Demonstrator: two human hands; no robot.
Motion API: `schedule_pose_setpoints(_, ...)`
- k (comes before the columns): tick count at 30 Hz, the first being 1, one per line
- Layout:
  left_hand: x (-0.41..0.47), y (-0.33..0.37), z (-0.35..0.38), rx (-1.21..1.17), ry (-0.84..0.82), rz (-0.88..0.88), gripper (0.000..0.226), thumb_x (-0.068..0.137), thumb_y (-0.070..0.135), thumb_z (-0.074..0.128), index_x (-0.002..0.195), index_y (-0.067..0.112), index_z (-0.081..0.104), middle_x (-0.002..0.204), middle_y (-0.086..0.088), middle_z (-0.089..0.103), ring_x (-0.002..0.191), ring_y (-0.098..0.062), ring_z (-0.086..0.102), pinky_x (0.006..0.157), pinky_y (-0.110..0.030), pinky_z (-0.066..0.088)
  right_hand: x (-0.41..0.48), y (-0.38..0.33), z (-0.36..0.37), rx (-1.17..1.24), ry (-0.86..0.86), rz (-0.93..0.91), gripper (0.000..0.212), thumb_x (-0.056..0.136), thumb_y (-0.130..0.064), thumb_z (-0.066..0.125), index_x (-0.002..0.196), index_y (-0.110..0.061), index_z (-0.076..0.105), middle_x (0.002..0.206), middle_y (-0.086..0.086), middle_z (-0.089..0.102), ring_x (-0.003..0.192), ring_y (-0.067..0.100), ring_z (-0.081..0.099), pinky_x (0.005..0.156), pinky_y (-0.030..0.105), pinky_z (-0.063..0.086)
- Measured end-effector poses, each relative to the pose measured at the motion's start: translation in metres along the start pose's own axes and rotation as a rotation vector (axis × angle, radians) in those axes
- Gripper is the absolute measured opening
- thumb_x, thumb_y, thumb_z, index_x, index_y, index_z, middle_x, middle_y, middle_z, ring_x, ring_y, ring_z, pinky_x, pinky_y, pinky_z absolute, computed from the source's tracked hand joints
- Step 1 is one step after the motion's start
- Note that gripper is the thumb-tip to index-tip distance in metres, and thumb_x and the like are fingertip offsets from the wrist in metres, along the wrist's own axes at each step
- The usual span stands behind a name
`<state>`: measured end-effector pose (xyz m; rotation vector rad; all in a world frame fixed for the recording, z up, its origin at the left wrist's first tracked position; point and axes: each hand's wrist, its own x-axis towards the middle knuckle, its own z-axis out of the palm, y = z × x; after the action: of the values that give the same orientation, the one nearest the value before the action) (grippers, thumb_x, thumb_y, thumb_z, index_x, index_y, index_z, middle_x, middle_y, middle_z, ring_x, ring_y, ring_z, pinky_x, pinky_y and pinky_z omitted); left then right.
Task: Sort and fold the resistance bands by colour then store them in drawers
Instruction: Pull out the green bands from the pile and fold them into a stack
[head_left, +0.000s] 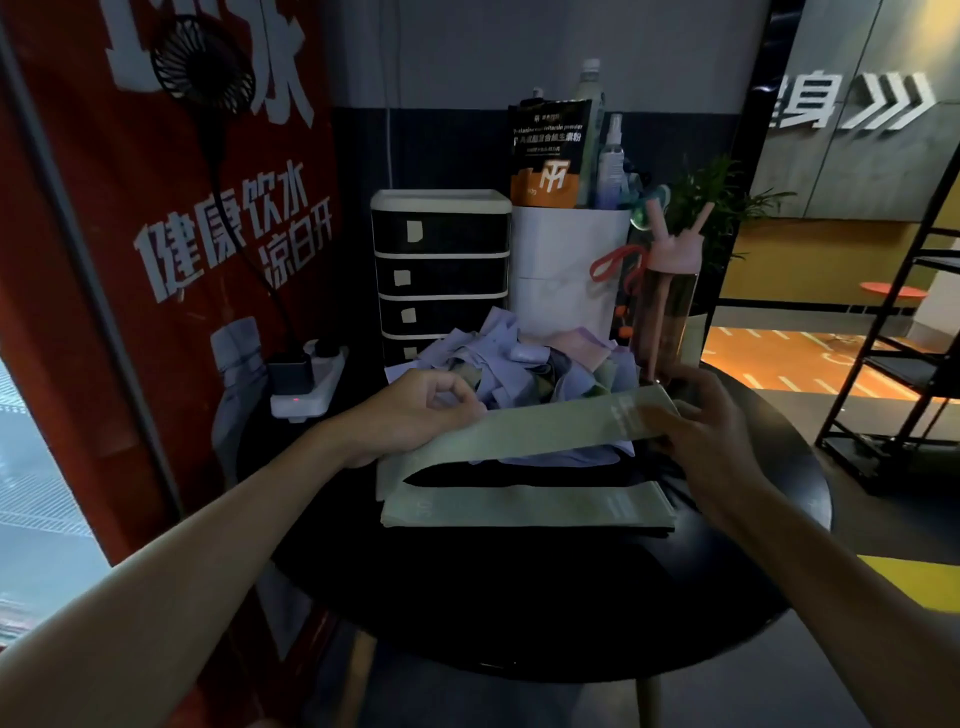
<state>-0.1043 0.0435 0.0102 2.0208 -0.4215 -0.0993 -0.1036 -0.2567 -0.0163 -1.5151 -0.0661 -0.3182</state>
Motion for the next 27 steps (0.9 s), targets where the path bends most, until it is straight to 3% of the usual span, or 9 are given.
schedule_pose_setpoints(3,-0.006,-0.012,-0.003,0.014,-0.057,-0.033,0.019,0.092,0.023,0.070,0.102,0.007,0.069,0.087,0.000,0.071,0.080,-0.006,0.064,0.078,-0.020,0.048,-0.006,0.010,-0.006,-0.030,-0.012,0.004,0.034,0.089,0.001,0.062,0.116,-0.020,0.060,0.091,0.007,0.073,0.075,0.016,0.070,0.064,0.031,0.055)
schedule_pose_setpoints(6,-0.015,-0.025,-0.011,0.010,-0.110,-0.095,0.025,0.088,0.021,0.075,0.109,0.009,0.067,0.094,-0.012,0.074,0.083,-0.013,0.067,0.077,-0.022,0.051,-0.008,0.021,-0.013,-0.082,-0.006,-0.012,0.027,0.089,0.003,0.063,0.099,-0.022,0.068,0.088,0.005,0.072,0.075,0.016,0.066,0.062,0.024,0.052)
schedule_pose_setpoints(9,-0.023,-0.035,-0.016,-0.029,-0.120,-0.144,0.030,0.084,0.015,0.076,0.110,0.008,0.064,0.098,-0.013,0.075,0.085,-0.015,0.070,0.073,-0.023,0.053,-0.011,0.033,-0.016,-0.158,-0.018,-0.046,0.025,0.086,0.002,0.067,0.087,-0.023,0.071,0.089,0.005,0.072,0.078,0.016,0.064,0.071,0.029,0.051)
schedule_pose_setpoints(11,-0.027,-0.041,-0.016,-0.012,-0.061,-0.140,0.025,0.081,0.016,0.079,0.101,0.008,0.066,0.089,-0.007,0.074,0.080,-0.012,0.068,0.071,-0.021,0.052,-0.015,0.041,-0.019,-0.206,-0.021,-0.048,0.024,0.086,-0.001,0.069,0.083,-0.024,0.073,0.085,0.002,0.073,0.076,0.013,0.064,0.070,0.028,0.050)
schedule_pose_setpoints(14,-0.031,-0.050,-0.014,0.057,0.160,-0.106,0.025,0.080,0.019,0.082,0.077,0.010,0.059,0.068,0.000,0.062,0.063,-0.006,0.055,0.060,-0.018,0.042,-0.019,0.052,-0.026,-0.331,-0.041,-0.109,0.025,0.087,-0.004,0.069,0.082,-0.028,0.074,0.081,-0.002,0.074,0.074,0.008,0.063,0.069,0.026,0.050)
schedule_pose_setpoints(17,-0.033,-0.056,-0.009,0.058,0.317,-0.081,0.029,0.078,0.019,0.084,0.073,0.008,0.058,0.066,-0.009,0.062,0.062,-0.010,0.054,0.058,-0.021,0.040,-0.021,0.059,-0.029,-0.468,-0.067,-0.180,0.031,0.087,-0.004,0.067,0.080,-0.035,0.072,0.080,-0.009,0.073,0.070,-0.002,0.061,0.067,0.016,0.047)
schedule_pose_setpoints(20,-0.035,-0.062,-0.003,0.067,0.334,-0.076,0.027,0.078,0.019,0.084,0.079,0.002,0.063,0.075,-0.024,0.069,0.064,-0.016,0.057,0.062,-0.027,0.042,-0.021,0.063,-0.029,-0.498,-0.064,-0.205,0.033,0.087,-0.005,0.068,0.079,-0.036,0.071,0.083,-0.008,0.073,0.069,-0.003,0.059,0.065,0.013,0.045)
schedule_pose_setpoints(27,-0.034,-0.084,0.007,0.190,0.351,-0.078,0.024,0.076,0.023,0.085,0.072,0.012,0.064,0.070,-0.018,0.067,0.057,-0.009,0.052,0.059,-0.028,0.041,-0.020,0.069,-0.031,-0.488,-0.109,-0.205,0.026,0.089,-0.009,0.067,0.081,-0.034,0.071,0.082,0.000,0.072,0.069,0.002,0.058,0.066,0.016,0.046)
